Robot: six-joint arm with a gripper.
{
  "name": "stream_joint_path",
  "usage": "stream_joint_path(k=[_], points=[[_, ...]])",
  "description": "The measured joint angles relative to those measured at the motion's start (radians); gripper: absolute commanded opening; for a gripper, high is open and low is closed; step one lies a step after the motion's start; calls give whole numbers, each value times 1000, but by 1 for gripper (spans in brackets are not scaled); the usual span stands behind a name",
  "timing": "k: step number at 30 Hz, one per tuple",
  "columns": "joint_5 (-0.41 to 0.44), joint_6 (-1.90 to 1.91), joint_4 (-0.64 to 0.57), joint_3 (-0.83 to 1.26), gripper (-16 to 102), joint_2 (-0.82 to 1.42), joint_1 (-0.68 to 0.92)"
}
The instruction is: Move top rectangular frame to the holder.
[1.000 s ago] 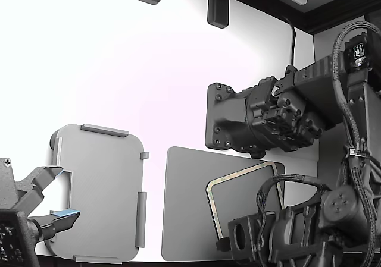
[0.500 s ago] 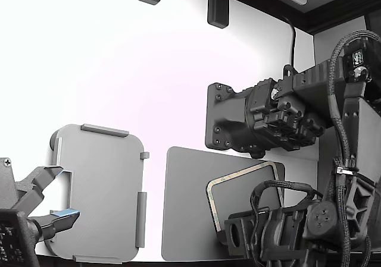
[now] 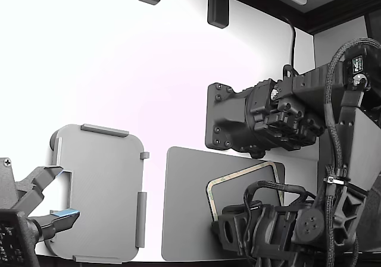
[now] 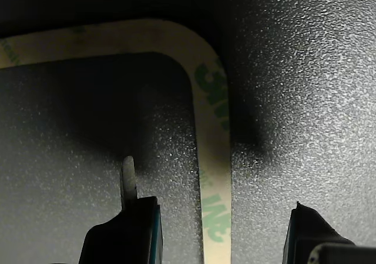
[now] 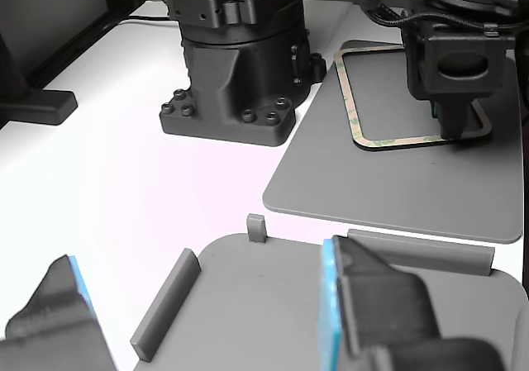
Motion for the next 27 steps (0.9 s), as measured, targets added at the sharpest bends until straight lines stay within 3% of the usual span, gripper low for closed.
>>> stream_joint_path(k=[27], points=[[0,-81,-6,-38,73,-69,18]])
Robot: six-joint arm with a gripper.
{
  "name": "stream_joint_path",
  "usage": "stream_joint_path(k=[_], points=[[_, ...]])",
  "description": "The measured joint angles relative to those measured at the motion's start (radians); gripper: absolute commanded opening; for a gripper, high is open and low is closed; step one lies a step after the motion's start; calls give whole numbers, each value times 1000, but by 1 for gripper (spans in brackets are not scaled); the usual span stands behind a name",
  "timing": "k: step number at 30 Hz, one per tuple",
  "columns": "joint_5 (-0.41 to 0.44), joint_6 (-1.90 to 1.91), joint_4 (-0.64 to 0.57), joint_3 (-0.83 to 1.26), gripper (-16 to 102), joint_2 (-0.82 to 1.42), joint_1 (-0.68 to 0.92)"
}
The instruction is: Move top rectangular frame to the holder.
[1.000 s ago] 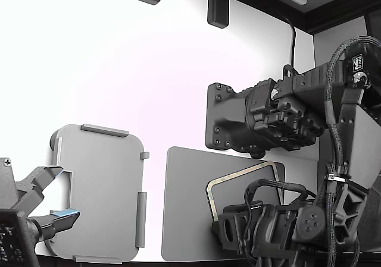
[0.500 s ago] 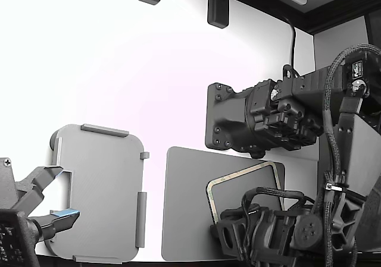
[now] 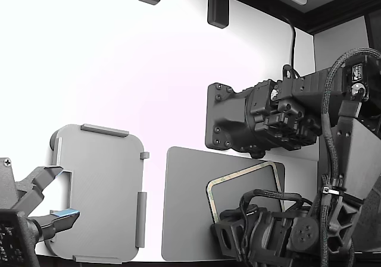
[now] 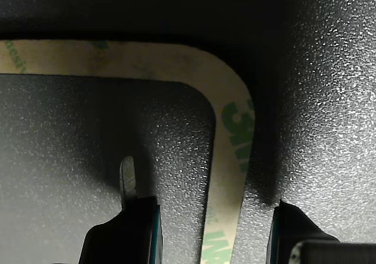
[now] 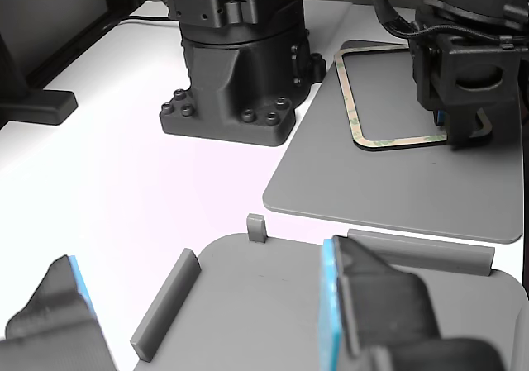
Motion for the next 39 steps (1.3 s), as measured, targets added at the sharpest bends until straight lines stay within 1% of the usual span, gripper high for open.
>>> stream_joint_path(k=[3,8,15,18,23,25,28,29,35,39], points=[[-5,6,-2,0,71,-2,0],[-3,20,-3,0,61,-3,2],[11,28,-18,12,54,-5,2],[14,31,-21,14,48,-9,2],[28,38,-25,14,28,-12,2],[37,38,-28,14,16,-12,2],[49,57,-34,14,-8,-12,2],[52,67,-34,14,-11,-12,2],[74,71,-32,-5,-11,-25,3],[87,103,-9,-35,-11,-28,-5]])
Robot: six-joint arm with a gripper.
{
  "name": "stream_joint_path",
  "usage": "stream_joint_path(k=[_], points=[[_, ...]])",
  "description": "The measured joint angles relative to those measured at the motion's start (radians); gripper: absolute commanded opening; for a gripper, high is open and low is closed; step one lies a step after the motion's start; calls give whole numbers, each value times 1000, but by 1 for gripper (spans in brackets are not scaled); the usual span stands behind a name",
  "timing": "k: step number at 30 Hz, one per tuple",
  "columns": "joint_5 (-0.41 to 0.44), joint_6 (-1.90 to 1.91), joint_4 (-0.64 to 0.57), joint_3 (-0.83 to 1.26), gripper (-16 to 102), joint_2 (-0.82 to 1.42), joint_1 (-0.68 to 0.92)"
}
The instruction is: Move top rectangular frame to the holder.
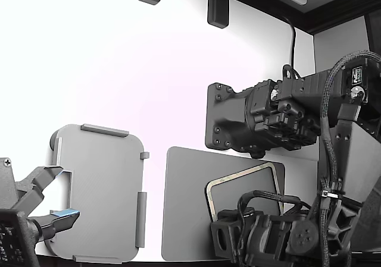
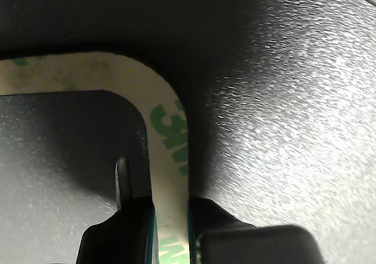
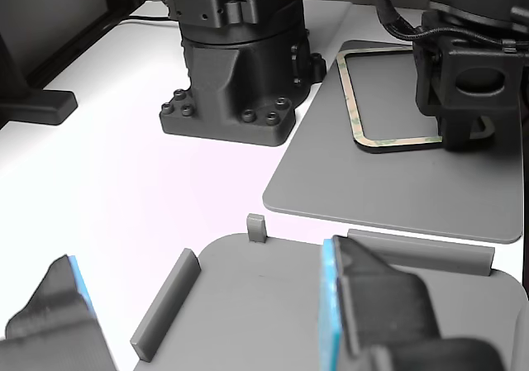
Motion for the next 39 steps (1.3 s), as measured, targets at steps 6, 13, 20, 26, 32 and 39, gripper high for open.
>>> stream_joint_path(k=[6,13,20,26,32,39], points=[[61,124,61,-81,-11,17,-35],[196,397,179,-233,-11,-14,-61],[281,828,272,-380,-11,-15,-127],[244,1207,272,-390,-11,55,-241],[224,1394,273,-380,-11,129,-368],[206,1351,273,-385,-11,140,-531]])
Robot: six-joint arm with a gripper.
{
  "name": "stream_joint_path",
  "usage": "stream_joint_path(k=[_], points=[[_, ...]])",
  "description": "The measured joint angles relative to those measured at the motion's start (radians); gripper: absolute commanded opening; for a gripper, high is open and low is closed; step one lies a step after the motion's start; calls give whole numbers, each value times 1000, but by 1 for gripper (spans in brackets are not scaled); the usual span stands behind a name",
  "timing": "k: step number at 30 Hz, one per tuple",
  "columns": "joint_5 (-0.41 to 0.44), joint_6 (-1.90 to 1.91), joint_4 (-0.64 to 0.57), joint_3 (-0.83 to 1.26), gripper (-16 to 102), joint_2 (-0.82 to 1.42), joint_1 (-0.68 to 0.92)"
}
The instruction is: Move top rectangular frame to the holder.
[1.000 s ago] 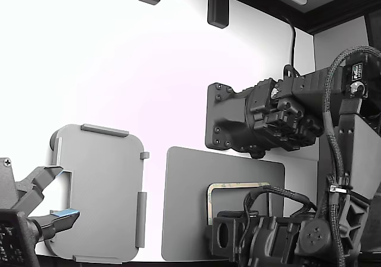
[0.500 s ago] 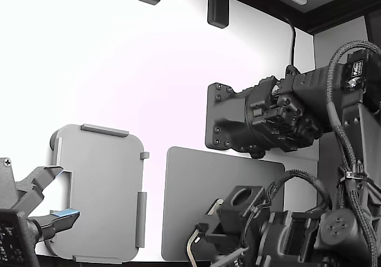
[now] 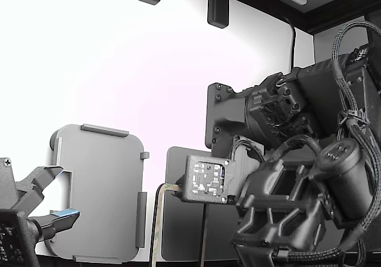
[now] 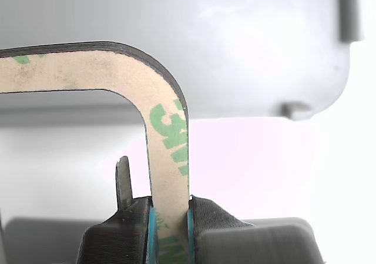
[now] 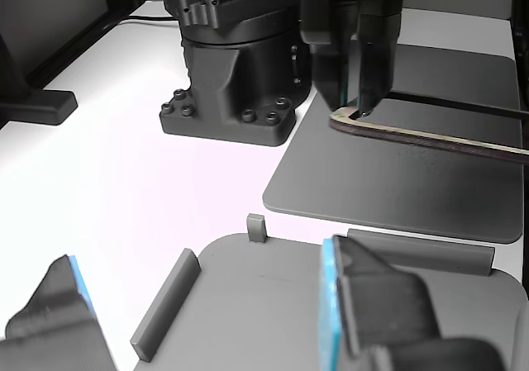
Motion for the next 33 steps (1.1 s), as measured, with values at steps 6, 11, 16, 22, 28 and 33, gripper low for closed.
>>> stream_joint_path(k=[6,11,16,22,28,33], points=[[-44,-106,0,-58,-11,0,-138],[-94,-230,0,-121,-11,-41,-258],[-126,-356,0,-181,-11,-117,-368],[-140,-393,0,-282,-11,-230,-434],[-153,-442,-5,-368,-11,-330,-463],[-160,-508,-48,-370,-11,-376,-476]])
